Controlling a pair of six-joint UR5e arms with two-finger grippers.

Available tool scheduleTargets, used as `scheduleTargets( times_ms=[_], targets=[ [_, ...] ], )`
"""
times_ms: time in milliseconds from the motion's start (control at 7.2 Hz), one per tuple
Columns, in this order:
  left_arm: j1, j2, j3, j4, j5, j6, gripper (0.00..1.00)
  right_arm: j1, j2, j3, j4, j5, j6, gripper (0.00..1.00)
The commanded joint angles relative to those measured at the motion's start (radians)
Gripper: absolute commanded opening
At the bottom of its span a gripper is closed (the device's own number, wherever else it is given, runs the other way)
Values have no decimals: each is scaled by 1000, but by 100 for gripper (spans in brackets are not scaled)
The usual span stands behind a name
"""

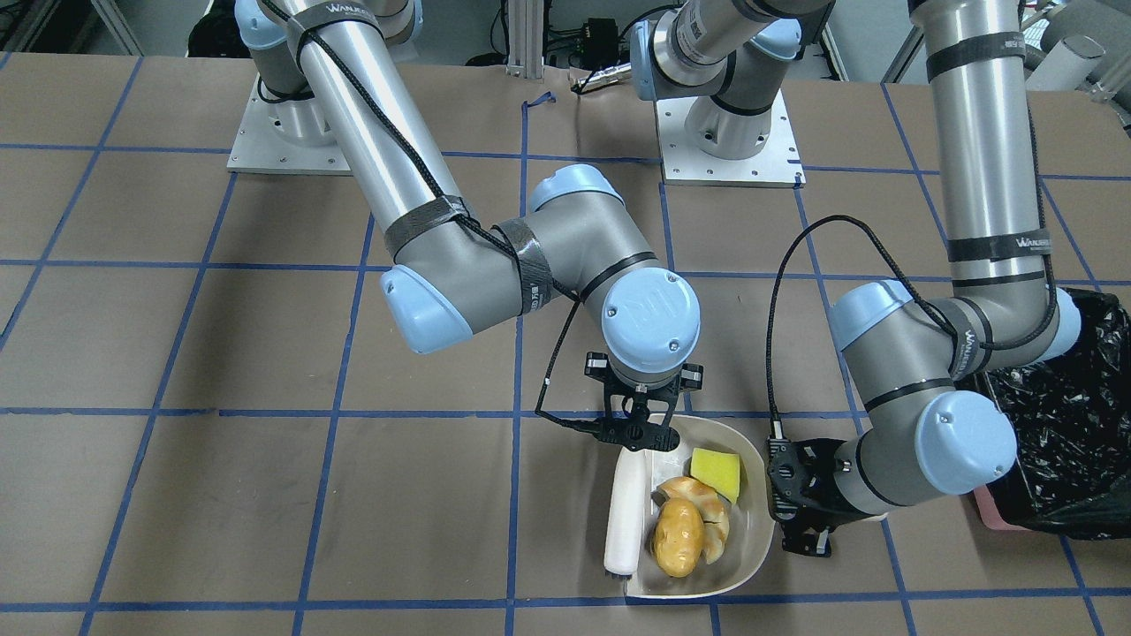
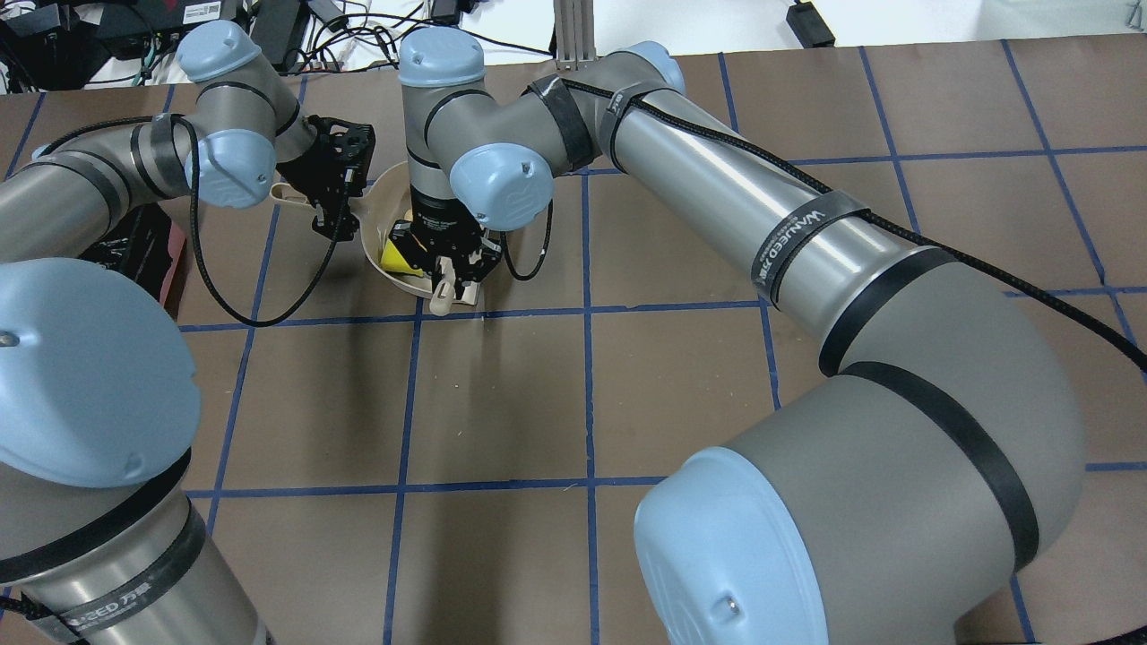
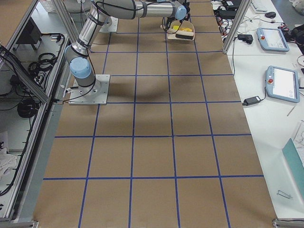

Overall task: Sweep and dump trash into bin
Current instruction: 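Return the brush to its spot with the right gripper while left gripper lifts dustpan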

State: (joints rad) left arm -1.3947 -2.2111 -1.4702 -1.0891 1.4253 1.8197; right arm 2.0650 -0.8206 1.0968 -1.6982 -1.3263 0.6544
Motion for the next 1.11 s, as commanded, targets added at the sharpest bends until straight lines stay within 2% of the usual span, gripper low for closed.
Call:
scheduleTargets(
  times_ms=[0,278,417,973],
  targets=[
    [2,1,-1,0,-23,1,0,-57,-73,82,41,-22,-56,0],
    [6,1,1,-2,-32,4,0,-146,-194,220,51,-74,-105,0],
    [20,1,-1,-8,-89,6,0,-186,-244,262,63,-153,-160,0],
    [49,-6,-1,-14,-155,9,0,-423,-412,411,158,-221,-416,0]
  ],
)
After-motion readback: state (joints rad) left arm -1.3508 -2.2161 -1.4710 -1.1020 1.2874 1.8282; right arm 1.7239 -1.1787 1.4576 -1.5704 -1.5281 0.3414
